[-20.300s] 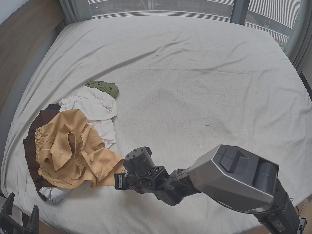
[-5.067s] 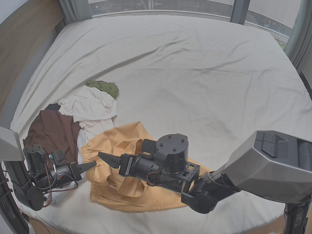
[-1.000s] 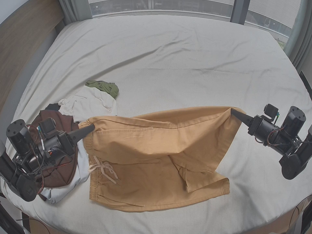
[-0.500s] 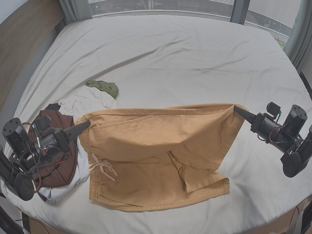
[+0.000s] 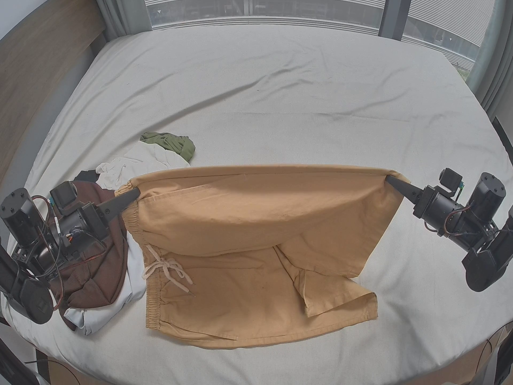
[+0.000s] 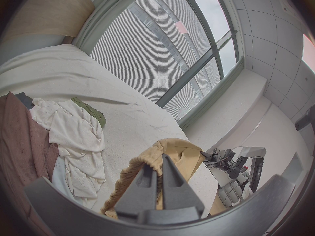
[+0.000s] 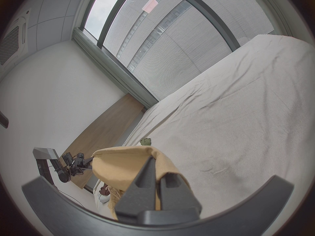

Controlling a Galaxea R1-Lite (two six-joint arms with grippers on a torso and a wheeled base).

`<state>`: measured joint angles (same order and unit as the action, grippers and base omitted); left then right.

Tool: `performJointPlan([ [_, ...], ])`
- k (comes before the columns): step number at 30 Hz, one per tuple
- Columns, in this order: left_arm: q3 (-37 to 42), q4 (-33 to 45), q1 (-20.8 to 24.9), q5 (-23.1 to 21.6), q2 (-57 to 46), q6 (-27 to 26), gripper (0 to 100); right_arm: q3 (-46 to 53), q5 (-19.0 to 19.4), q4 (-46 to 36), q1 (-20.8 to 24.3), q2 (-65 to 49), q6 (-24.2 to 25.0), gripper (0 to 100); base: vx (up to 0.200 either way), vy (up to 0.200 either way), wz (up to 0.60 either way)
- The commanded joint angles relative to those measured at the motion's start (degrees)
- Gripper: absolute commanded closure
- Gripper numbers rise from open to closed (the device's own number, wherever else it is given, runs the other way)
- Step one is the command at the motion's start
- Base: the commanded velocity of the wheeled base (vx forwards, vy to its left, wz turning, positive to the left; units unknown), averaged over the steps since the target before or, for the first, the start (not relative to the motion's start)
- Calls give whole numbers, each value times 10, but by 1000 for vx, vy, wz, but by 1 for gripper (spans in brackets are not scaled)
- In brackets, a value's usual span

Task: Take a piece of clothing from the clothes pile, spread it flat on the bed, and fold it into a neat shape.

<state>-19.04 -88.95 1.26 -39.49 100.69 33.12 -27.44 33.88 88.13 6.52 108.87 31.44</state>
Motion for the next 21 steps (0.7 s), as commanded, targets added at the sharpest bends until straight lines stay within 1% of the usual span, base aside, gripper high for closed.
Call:
performJointPlan([
  [1, 0, -3, -1, 0, 0, 0, 100, 5, 11, 0, 3, -3, -1, 100, 0, 0, 0],
  [4, 0, -3, -2, 0, 1, 0, 100, 6, 22, 1, 4, -10, -4, 100, 0, 0, 0],
  [6, 0, -3, -2, 0, 1, 0, 100, 6, 22, 1, 4, -10, -4, 100, 0, 0, 0],
  [7, 1, -2, -3, 0, 6, -1, 100, 13, 48, 1, 4, -16, -11, 100, 0, 0, 0],
  [9, 4, -2, -3, 0, 8, -3, 100, 15, 58, 1, 5, -16, -12, 100, 0, 0, 0],
  [11, 4, -2, -3, 0, 11, -5, 100, 14, 58, 1, 5, -16, -16, 100, 0, 0, 0],
  [14, 4, -2, -7, 0, 13, -6, 100, 12, 59, 1, 5, -16, -35, 100, 0, 0, 0],
  [21, -1, -3, -14, 5, 9, -7, 100, 12, 58, 1, 30, -16, -37, 100, 0, 0, 0],
])
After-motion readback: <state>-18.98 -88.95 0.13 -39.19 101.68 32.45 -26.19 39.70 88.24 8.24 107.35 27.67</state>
